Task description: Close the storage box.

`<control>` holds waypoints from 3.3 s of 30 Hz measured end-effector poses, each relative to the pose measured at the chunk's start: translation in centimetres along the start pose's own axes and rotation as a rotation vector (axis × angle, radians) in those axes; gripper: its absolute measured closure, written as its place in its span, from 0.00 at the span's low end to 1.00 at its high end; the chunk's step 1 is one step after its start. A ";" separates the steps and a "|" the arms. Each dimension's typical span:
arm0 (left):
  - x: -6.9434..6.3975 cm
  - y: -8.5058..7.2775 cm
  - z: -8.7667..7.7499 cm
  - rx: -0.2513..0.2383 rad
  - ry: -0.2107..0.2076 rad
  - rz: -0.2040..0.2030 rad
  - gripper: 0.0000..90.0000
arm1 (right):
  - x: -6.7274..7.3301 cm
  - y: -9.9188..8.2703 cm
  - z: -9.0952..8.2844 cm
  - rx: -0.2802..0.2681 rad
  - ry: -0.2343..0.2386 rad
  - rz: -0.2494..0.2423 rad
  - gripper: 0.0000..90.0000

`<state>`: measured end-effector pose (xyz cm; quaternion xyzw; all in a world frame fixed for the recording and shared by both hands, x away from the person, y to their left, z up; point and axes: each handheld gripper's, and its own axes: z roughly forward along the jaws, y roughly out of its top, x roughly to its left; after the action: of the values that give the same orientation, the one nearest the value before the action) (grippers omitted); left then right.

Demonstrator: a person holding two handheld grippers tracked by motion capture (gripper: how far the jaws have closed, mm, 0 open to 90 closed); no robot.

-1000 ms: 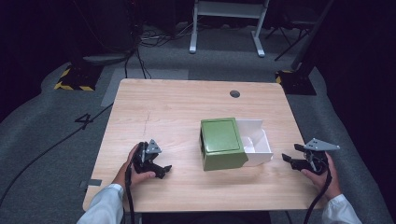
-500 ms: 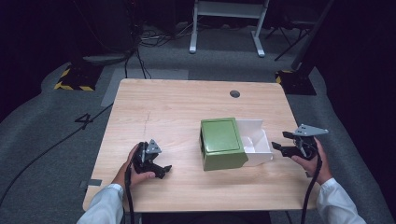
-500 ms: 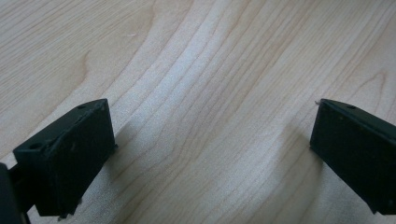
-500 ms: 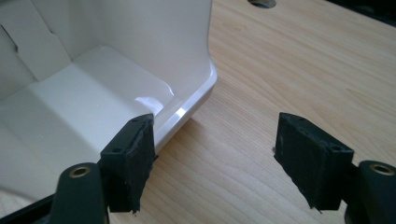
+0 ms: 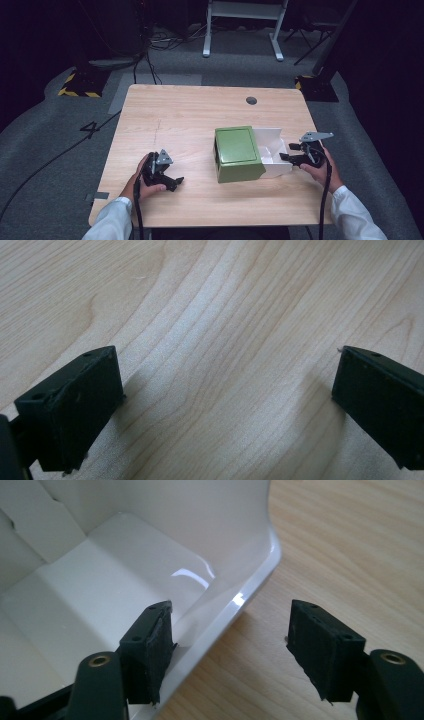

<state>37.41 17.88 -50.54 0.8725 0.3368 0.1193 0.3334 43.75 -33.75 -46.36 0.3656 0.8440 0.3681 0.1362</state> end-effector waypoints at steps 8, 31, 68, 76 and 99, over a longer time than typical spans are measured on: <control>0.0 0.0 0.0 0.000 0.000 -0.001 0.00 | 0.4 0.0 0.6 0.007 0.031 -0.002 0.56; 0.0 0.0 0.0 0.000 0.000 -0.001 0.00 | 1.9 1.8 1.0 -0.053 0.012 -0.015 0.76; -0.1 0.1 0.1 0.000 0.002 0.000 0.00 | 3.2 3.8 1.8 -0.042 -0.012 -0.026 0.71; -0.1 0.1 0.1 0.000 0.001 0.000 0.00 | 3.3 3.0 3.3 0.041 0.063 0.012 0.65; -0.8 1.1 0.9 0.000 -0.022 0.023 0.00 | 6.7 5.1 4.4 -0.003 0.088 -0.047 0.70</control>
<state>37.73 16.26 -50.54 0.8776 0.3230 0.1135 0.3355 43.97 -24.31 -45.43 0.3292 0.8568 0.3818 0.1082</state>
